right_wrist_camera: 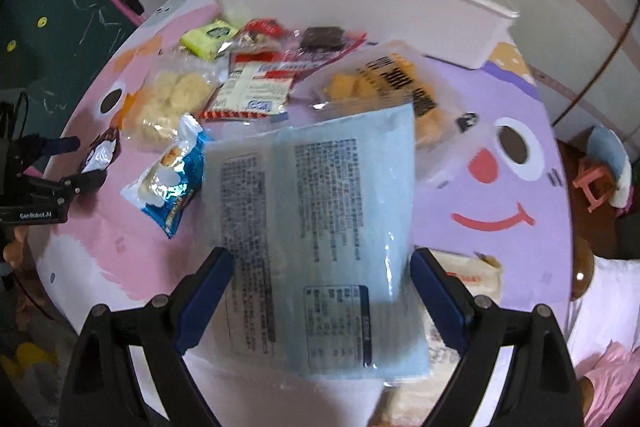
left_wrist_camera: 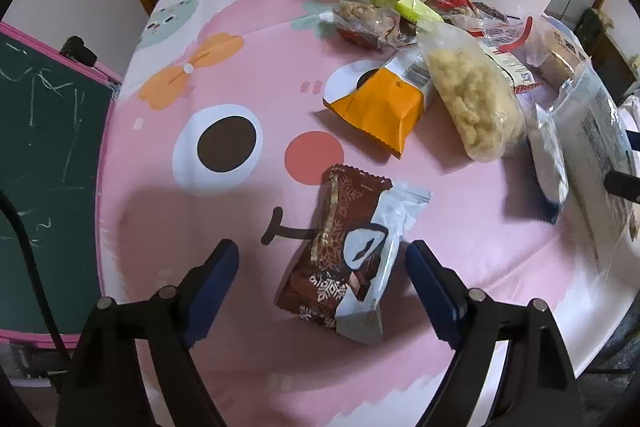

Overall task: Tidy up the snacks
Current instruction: 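Grasp the brown chocolate bar with the left tool while the right tool grasps the blue-white bag, then lift both snacks over the white basket and open both tools to release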

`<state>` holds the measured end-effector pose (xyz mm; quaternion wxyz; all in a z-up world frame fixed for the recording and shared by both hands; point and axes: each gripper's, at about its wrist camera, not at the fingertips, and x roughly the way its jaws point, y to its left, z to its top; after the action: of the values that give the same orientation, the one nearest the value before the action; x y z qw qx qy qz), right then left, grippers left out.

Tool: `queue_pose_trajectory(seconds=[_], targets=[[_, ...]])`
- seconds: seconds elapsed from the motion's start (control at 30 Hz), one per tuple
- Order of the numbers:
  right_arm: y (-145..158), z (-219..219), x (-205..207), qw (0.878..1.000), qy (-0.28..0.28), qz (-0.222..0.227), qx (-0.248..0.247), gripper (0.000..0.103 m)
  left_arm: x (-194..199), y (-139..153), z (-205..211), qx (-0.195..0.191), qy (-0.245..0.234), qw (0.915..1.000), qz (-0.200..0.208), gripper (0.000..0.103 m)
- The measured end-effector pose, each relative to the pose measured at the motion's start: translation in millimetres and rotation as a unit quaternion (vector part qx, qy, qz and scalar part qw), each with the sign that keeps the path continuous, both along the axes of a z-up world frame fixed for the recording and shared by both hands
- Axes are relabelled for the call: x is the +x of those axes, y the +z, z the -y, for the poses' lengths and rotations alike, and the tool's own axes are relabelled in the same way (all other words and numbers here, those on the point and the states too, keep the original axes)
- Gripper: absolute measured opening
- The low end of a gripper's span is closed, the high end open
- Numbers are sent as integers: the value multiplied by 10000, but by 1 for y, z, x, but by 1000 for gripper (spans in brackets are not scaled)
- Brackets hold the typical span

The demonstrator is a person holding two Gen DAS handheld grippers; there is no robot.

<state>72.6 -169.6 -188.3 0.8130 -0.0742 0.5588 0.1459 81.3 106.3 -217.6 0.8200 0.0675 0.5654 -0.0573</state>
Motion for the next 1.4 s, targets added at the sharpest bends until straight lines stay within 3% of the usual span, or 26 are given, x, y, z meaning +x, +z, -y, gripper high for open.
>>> queue_pose_trajectory(seconds=[0.23, 0.33, 0.37, 0.4, 0.43, 0.5, 0.53, 0.57, 0.7, 0.93, 1.4], targets=[[-7, 3, 8, 9994, -19, -153, 323, 94, 12, -2, 0, -300, -8, 9995, -40, 74], [-7, 3, 9, 9990, 81, -158, 418, 91, 13, 1, 6, -314, -92, 9995, 26, 58], [-7, 1, 8, 9990, 124, -129, 420, 86, 12, 3, 8, -314, -118, 9994, 68, 43], [-5, -2, 7, 9988, 213, -62, 430, 76, 13, 3, 10, -309, -104, 9994, 69, 38], [-3, -3, 6, 9987, 257, -24, 433, 70, 14, 4, 13, -288, -40, 9996, 52, 37], [3, -4, 6, 9986, 237, 48, 476, 48, 13, 5, 18, -207, 34, 9997, 81, 34], [4, -3, 7, 9985, 210, 39, 513, 44, 13, 5, 21, -149, 61, 9998, 115, 34], [6, -2, 7, 9985, 169, 77, 510, 24, 12, 5, 23, -93, 98, 9998, 143, 33], [15, -5, 2, 9984, 258, 175, 467, 8, 7, 7, 28, -107, 214, 9996, 150, 32], [51, -2, -11, 9955, 255, 649, 638, 2, -8, 39, 33, -256, 353, 9978, 496, 31], [160, 11, -11, 9769, 241, 2041, 590, 1, -7, 157, 67, -299, -75, 9884, 1487, 30]])
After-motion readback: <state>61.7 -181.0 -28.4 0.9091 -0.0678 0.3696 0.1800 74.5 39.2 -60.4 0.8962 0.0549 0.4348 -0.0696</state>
